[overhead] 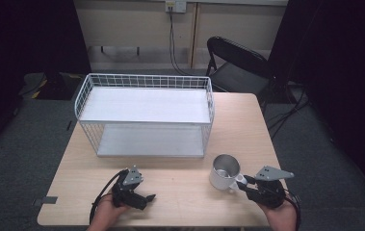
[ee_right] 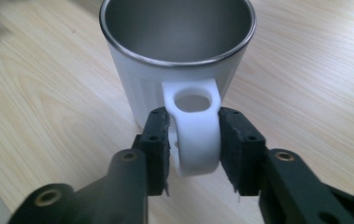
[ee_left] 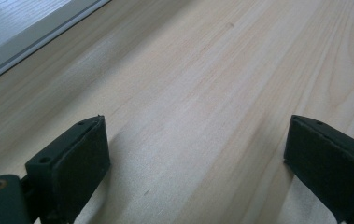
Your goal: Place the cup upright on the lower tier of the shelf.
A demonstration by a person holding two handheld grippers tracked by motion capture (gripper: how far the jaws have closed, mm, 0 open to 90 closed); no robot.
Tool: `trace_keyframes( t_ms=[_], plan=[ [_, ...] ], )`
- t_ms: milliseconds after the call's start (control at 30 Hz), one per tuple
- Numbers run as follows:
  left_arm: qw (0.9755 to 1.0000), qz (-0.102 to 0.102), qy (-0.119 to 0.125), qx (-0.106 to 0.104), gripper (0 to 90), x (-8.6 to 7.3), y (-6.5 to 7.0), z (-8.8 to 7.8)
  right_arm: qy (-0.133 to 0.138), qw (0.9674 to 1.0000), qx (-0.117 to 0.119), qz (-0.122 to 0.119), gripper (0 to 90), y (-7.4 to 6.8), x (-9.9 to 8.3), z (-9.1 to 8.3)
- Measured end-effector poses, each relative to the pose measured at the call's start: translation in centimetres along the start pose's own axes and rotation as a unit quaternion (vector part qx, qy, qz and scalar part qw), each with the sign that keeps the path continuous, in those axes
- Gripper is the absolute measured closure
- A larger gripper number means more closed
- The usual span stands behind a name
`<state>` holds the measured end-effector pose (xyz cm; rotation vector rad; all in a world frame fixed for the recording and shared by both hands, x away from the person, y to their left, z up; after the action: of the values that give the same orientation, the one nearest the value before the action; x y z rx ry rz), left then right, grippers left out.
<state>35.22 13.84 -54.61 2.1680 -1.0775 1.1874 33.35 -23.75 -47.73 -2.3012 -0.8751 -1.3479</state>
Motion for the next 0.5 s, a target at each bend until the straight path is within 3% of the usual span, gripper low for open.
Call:
trace_keyframes(
  t_ms=[200,367,500],
  plan=[
    [1.0,0.0,0.0,0.0,6.1,0.0,0.0,0.0,-0.008,0.9999,0.011,-0.002,71.9,-0.07,-0.07,0.31],
    [1.0,0.0,0.0,0.0,6.1,0.0,0.0,0.0,0.014,0.9998,0.009,0.007,72.3,-0.06,0.22,0.41],
    [1.0,0.0,0.0,0.0,6.1,0.0,0.0,0.0,0.026,0.9996,0.009,-0.001,72.3,-0.43,0.55,0.51]
  ],
)
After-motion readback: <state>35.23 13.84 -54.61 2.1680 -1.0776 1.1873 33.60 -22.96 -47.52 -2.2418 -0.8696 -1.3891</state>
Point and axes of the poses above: each handheld gripper's, and its own axes: z roughly forward along the jaws, x roughly out of its top, y roughly to its right, the point moved 6 cm from there along z, roughly forward along the jaws, and after that the axes turned 12 degrees about y, right-handed, at the moved point
